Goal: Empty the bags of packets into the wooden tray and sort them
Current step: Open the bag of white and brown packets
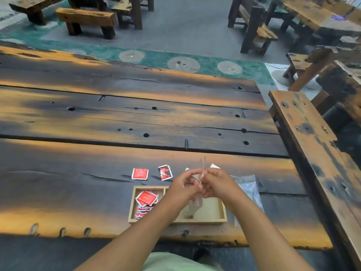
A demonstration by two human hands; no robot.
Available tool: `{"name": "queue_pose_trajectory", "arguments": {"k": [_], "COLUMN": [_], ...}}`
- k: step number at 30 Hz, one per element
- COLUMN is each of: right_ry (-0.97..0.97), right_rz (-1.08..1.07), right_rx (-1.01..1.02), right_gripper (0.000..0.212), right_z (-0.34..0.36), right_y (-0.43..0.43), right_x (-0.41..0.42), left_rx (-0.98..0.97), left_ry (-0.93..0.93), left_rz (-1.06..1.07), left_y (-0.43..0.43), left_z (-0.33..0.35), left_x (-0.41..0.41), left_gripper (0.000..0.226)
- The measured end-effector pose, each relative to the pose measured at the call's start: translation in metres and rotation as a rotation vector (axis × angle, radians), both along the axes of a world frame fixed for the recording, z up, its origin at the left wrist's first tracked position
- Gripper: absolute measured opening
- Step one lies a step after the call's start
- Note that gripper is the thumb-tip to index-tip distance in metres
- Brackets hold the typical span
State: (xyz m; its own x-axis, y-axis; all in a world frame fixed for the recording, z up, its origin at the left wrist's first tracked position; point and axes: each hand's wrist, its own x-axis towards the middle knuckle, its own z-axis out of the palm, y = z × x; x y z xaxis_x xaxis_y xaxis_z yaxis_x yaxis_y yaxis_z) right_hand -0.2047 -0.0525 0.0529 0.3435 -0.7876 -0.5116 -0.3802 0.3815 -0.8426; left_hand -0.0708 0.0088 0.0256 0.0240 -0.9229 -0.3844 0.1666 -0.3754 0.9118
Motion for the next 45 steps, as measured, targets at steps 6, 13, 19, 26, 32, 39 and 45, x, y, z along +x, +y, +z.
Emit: {"name": "queue_pose_trajectory", "arguments": {"k": [6,13,19,26,32,39,45], "right_ry": [0.123,-0.002,-0.174,-0.247,-0.254,-0.428,-0.599], "right_rz": [-0.054,0.088,0.211,0.216,0.153,-0.023,-0.134], "right_rx": [-0.22,-0.269,-0.171,-0.107,-0.073,0.013,0.071], "right_gripper": [0.031,0.018,0.021,0.032,0.019,0.019,0.019], "right_z": [-0.021,-0.018,-0.017,-0.017,-0.013,-0.008,-0.001], "right_y": [0.008,0.02,0.026,0.03,0.037,0.052,0.051], "right_x": [-0.006,-0.012,-0.023,-0.031,-0.031,-0.011,-0.008], "left_rx": [0.07,0.098,0.082,0.064,0.008,-0.047,-0.078], "left_ry": [0.156,0.1,0.225,0.271,0.152,0.256,0.487], "left_rz": [0.038,-0.008,-0.096,-0.142,-0.187,-0.216,-0.172], "left_y": [-0.004,-0.005,0.002,0.009,0.012,0.017,0.02], "left_z": [0.004,-0.004,-0.01,-0.01,-0.005,-0.001,0.003], "left_x": [-0.009,-0.003,0.0,0.004,0.007,0.008,0.01], "left_gripper": [0.048,0.039,0.031,0.034,0.018,0.026,0.021]}}
